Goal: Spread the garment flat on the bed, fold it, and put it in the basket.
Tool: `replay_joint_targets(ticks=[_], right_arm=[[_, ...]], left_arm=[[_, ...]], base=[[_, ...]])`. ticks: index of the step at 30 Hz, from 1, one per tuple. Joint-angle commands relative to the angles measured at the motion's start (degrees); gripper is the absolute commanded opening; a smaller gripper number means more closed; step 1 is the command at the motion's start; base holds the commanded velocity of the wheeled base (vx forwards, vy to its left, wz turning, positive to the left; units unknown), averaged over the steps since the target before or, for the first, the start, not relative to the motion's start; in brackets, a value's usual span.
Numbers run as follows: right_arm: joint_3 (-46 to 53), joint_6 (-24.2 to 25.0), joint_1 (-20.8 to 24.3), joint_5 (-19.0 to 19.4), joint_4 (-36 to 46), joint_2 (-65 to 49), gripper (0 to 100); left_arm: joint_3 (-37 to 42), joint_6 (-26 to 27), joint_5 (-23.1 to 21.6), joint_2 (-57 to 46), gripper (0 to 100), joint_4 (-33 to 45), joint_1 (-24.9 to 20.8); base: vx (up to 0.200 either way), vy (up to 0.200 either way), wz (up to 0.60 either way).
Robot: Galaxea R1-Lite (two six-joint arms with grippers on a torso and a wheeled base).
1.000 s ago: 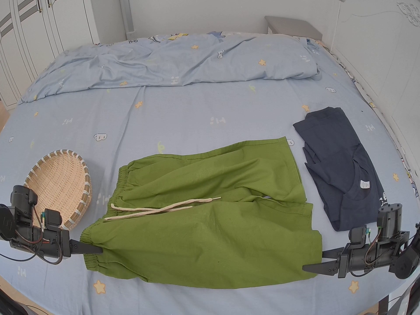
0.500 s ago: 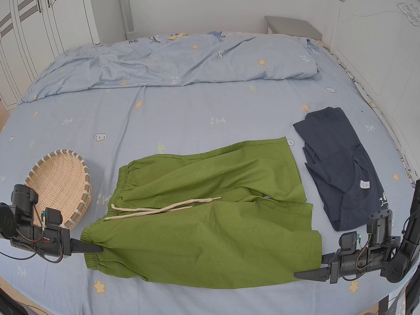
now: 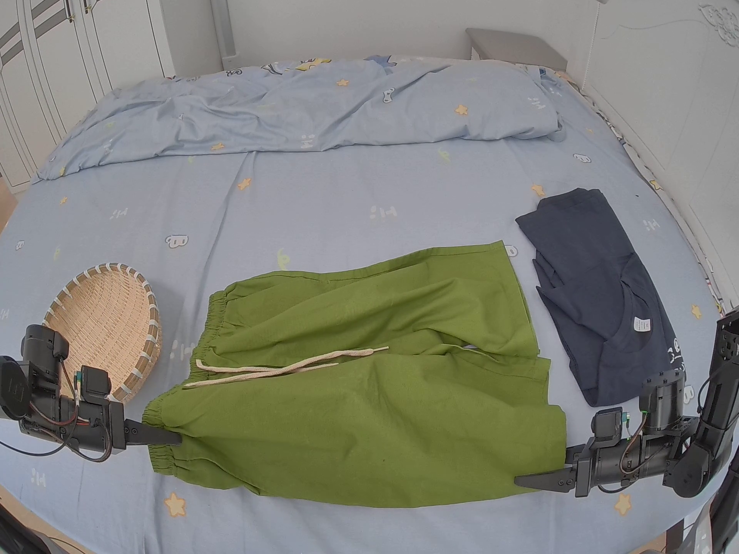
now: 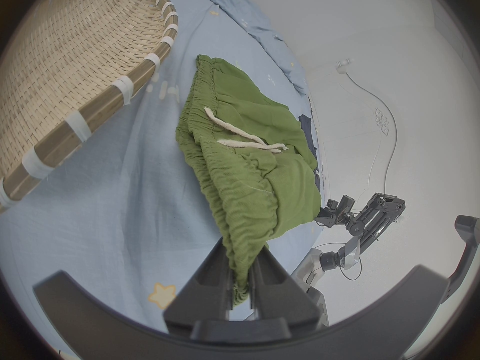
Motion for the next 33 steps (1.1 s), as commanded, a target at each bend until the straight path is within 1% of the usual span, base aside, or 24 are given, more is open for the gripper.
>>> replay_joint_targets(ticks=[1,8,13,16,19,20,23,24,25,28,29,30,31,32,33], right_arm=[[1.01,0.01,0.01,0.11,0.12,0.35,0],[1.01,0.01,0.01,0.46,0.29,0.35,0],[1.01,0.89,0.10,0.64,1.08,-0.62,0],[1.01,5.02,0.28,0.73,4.95,-6.24,0],[1.01,5.55,0.19,0.73,9.52,-9.67,0],[1.01,5.55,-0.07,0.73,12.60,-11.43,0],[0.05,5.55,-0.60,0.73,18.13,-14.33,0],[-0.04,5.55,-0.60,0.73,18.49,-14.50,0],[-1.80,5.64,-0.78,0.73,23.85,-16.61,0],[-4.70,5.55,-0.95,0.64,33.16,-19.51,0],[-5.14,5.55,-0.95,0.64,34.13,-19.86,0],[-7.95,5.46,-0.95,0.64,41.16,-22.06,0],[-8.92,5.46,-0.95,0.64,43.53,-22.76,0],[-10.85,5.38,-0.95,0.55,48.19,-24.08,0],[-11.56,5.29,-1.04,0.55,49.86,-24.52,0]], left_arm=[[-0.02,-0.01,0.00,0.16,0,0.06,0.13],[0.07,0.08,0.09,0.42,0,0.06,0.39],[0.16,0.08,0.09,0.42,0,0.06,1.54],[1.12,0.61,0.35,0.34,0,0.59,2.24],[1.83,0.78,0.70,0.51,0,0.68,2.50],[1.83,0.78,0.79,0.51,0,0.85,3.29],[1.74,1.22,0.88,0.07,0,2.96,4.35],[1.74,1.22,0.88,0.07,0,3.14,4.35],[1.65,2.19,0.97,-0.10,0,6.30,4.61],[1.65,2.98,1.14,-0.54,0,9.11,5.14],[1.65,2.98,1.14,-0.54,0,9.29,5.23],[1.65,3.07,1.14,-0.63,0,9.91,5.31],[1.65,3.07,1.14,-0.63,0,9.99,5.40],[1.65,3.16,1.14,-0.72,0,10.17,5.40],[1.65,3.16,1.14,-0.72,0,10.26,5.40]], base=[[0.000,0.000,0.00],[0.000,0.000,0.00],[0.000,0.000,0.00],[0.000,0.000,0.00],[0.000,0.000,0.00],[0.000,0.000,0.00],[0.000,0.000,0.00],[0.000,0.000,0.00],[0.000,0.000,0.00],[0.000,0.000,0.00],[0.000,0.000,0.00],[0.000,0.000,0.00],[0.000,0.000,0.00],[0.000,0.000,0.00],[0.000,0.000,0.00]])
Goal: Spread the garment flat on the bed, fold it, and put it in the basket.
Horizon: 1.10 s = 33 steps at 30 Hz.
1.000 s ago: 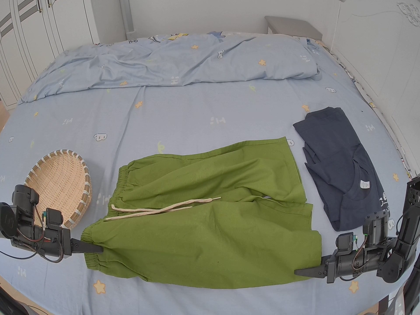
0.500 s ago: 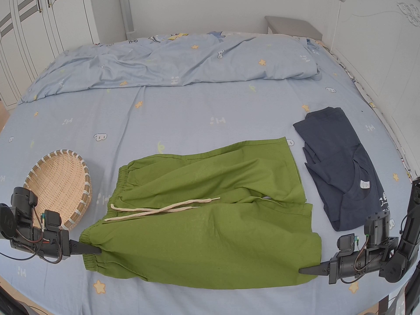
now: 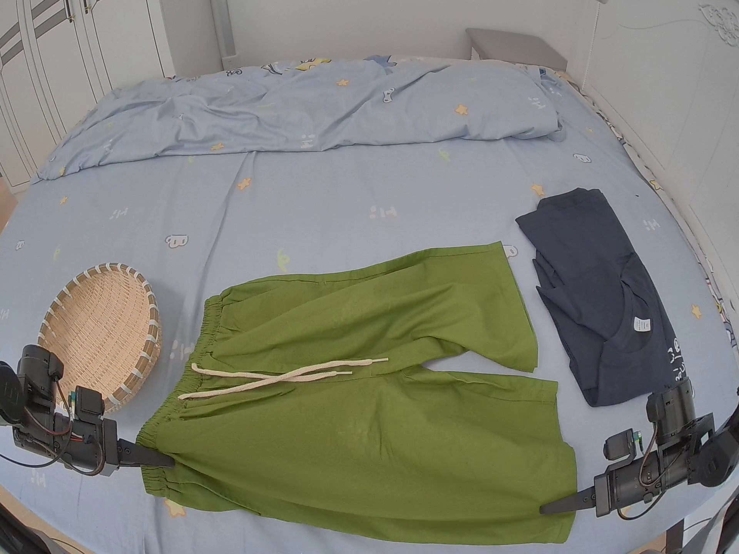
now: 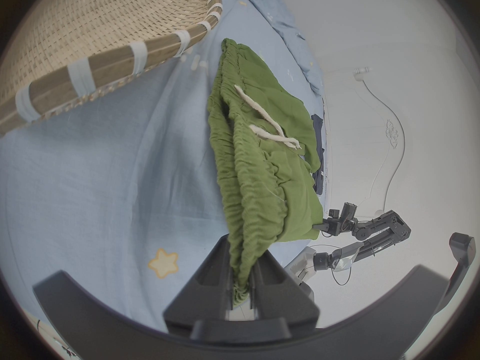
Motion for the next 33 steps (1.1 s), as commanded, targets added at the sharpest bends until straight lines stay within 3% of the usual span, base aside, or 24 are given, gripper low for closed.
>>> replay_joint_targets(ticks=[1,5,11,14,17,21,25,33], right_arm=[[-9.30,-0.86,-0.35,-0.48,16.69,-9.68,0],[-9.47,-6.75,-3.16,-0.48,22.05,-10.12,0],[-7.72,-6.84,-3.95,-0.75,21.70,-9.42,0],[-6.93,-6.84,-3.51,-0.75,20.91,-9.42,0],[-6.22,-7.02,-3.60,-0.75,20.65,-9.07,0],[-4.38,-7.11,-2.98,-0.75,20.29,-7.66,0],[-1.21,-6.84,0.18,-1.01,15.72,-6.08,0],[3.27,-7.02,1.59,-2.15,7.02,-0.28,0]], left_arm=[[0.02,0.78,0.17,-0.43,0,2.61,0.86],[0.19,2.10,0.78,0.18,0,4.54,0.77],[1.86,3.77,2.10,0.10,0,4.89,0.06],[3.62,5.79,5.00,0.01,0,4.80,-0.02],[5.29,8.52,12.12,0.80,0,3.84,-0.02],[6.08,9.40,13.62,1.33,0,2.43,-0.20],[6.52,9.83,13.79,1.50,0,2.43,-0.29],[6.52,10.36,15.99,3.70,0,2.25,-0.29]], base=[[0.000,0.000,0.00],[0.000,0.000,0.00],[0.000,0.000,0.00],[0.000,0.000,0.00],[0.000,0.000,0.00],[0.000,0.000,0.00],[0.000,0.000,0.00],[0.000,0.000,0.00]])
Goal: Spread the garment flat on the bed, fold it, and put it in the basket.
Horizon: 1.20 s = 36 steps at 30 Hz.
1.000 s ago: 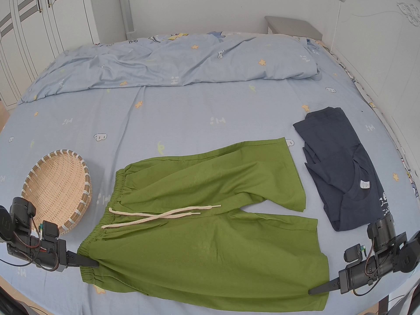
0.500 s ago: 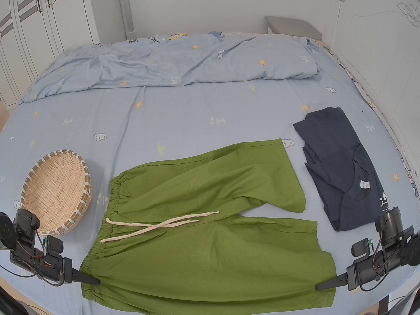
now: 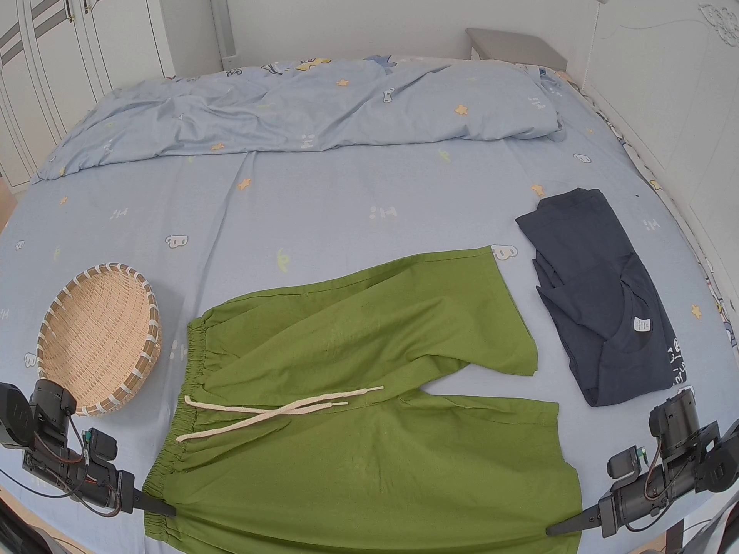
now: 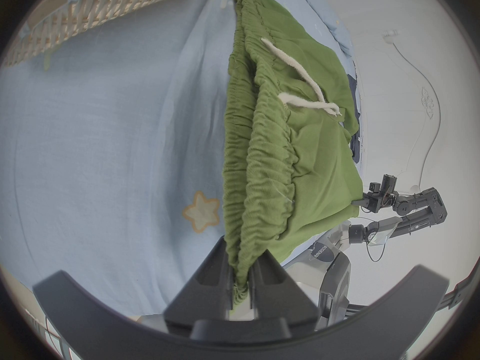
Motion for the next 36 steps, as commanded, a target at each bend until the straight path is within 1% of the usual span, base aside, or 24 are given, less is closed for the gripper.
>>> replay_joint_targets(ticks=[1,4,11,12,13,14,23,26,27,30,31,32,33,34,35,36], right_arm=[[3.06,-0.09,0.83,-0.55,-4.43,4.68,0],[4.21,-0.09,1.18,-0.46,-7.95,5.65,0],[4.21,-0.18,1.36,-0.46,-8.12,5.91,0],[4.21,-0.09,1.36,-0.46,-8.21,5.91,0],[4.21,0.08,1.36,-0.46,-8.30,5.82,0],[4.21,0.08,1.36,-0.46,-8.39,5.82,100],[4.21,-0.01,0.57,-0.55,-9.44,4.59,100],[4.21,0.17,-0.22,-0.63,-11.46,2.39,100],[3.94,0.26,-2.07,-0.72,-12.43,0.20,100],[1.57,0.43,-3.39,-1.42,-11.81,-3.93,100],[1.57,0.43,-3.39,-1.42,-11.81,-3.93,100],[-0.45,0.96,-4.71,-1.78,-10.41,-6.83,100],[-1.33,0.96,-5.06,-1.78,-9.70,-7.71,100],[-3.26,0.96,-6.02,-1.78,-7.77,-9.12,100],[-5.20,0.96,-6.73,-1.78,-5.92,-10.17,100],[-5.99,0.96,-6.99,-1.78,-5.05,-10.53,100]], left_arm=[[0.05,0.23,1.29,1.73,0,0.01,0.04],[0.05,0.41,1.29,1.90,0,0.10,0.04],[0.31,0.41,1.29,1.90,0,0.01,0.04],[0.31,0.41,1.29,1.99,100,0.01,-0.05],[0.22,0.41,1.29,2.26,100,-0.08,0.04],[0.05,0.32,1.29,2.34,100,-0.16,0.04],[-0.48,0.06,0.94,1.38,100,-0.16,0.57],[-1.27,-0.12,0.76,-1.35,100,0.45,1.01],[-1.97,-0.30,0.67,-4.34,100,1.59,1.10],[-4.87,-0.82,0.59,-9.35,100,6.25,1.01],[-4.87,-0.82,0.59,-9.35,100,6.25,1.01],[-9.09,-1.00,0.59,-12.25,100,12.58,0.83],[-10.68,-1.09,0.59,-12.95,100,14.86,0.66],[-13.93,-1.09,0.59,-14.09,100,19.17,0.39],[-16.56,-1.09,0.59,-14.62,100,21.81,0.13],[-17.53,-1.09,0.59,-14.71,100,22.60,0.13]], base=[[0.000,0.000,0.00],[0.000,0.000,0.00],[0.000,0.000,0.00],[0.000,0.000,0.00],[0.000,0.000,0.00],[0.000,0.000,0.00],[0.000,0.000,0.00],[0.000,0.000,0.00],[0.000,0.000,0.00],[0.000,0.000,0.00],[0.000,0.000,0.00],[0.000,0.000,0.00],[0.000,0.000,0.00],[0.000,0.000,0.00],[0.000,0.000,0.00],[0.000,0.000,0.00]])
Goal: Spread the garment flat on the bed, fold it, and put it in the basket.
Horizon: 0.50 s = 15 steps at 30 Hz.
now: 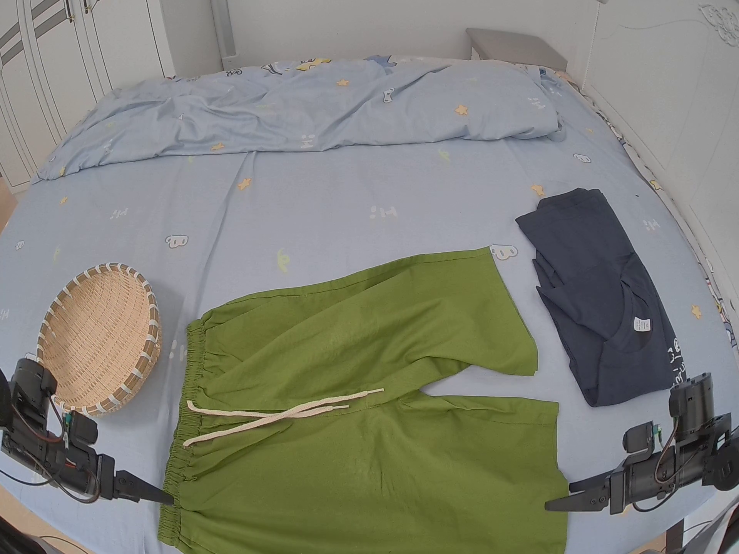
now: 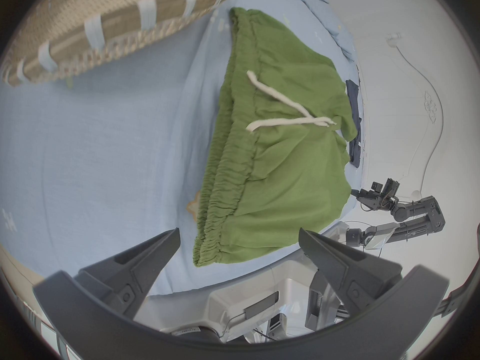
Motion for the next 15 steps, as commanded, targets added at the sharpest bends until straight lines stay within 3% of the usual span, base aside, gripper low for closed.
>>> replay_joint_targets(ticks=[1,3,9,13,15], right_arm=[[-8.44,0.33,-4.22,-0.26,6.26,-8.84,100],[-11.52,0.33,-4.92,-0.26,8.89,-9.80,100],[-21.45,0.33,-5.28,-0.44,15.22,-9.89,100],[-30.24,0.68,-5.45,-0.44,16.10,-7.08,100],[-34.81,0.86,-5.45,-0.44,17.07,-5.32,100]], left_arm=[[-11.99,-0.38,-0.18,-7.49,100,10.29,-0.80],[-14.36,-0.65,-0.27,-7.49,100,11.35,-1.06],[-21.57,-6.27,-2.82,-6.09,100,9.76,-7.65],[-26.05,-17.43,-3.26,-0.46,100,3.35,-12.58],[-25.61,-22.27,-3.35,1.91,100,-4.12,-13.98]], base=[[0.000,0.000,0.00],[0.000,0.000,0.00],[0.000,0.000,0.00],[0.000,0.000,0.00],[0.000,0.000,0.00]])
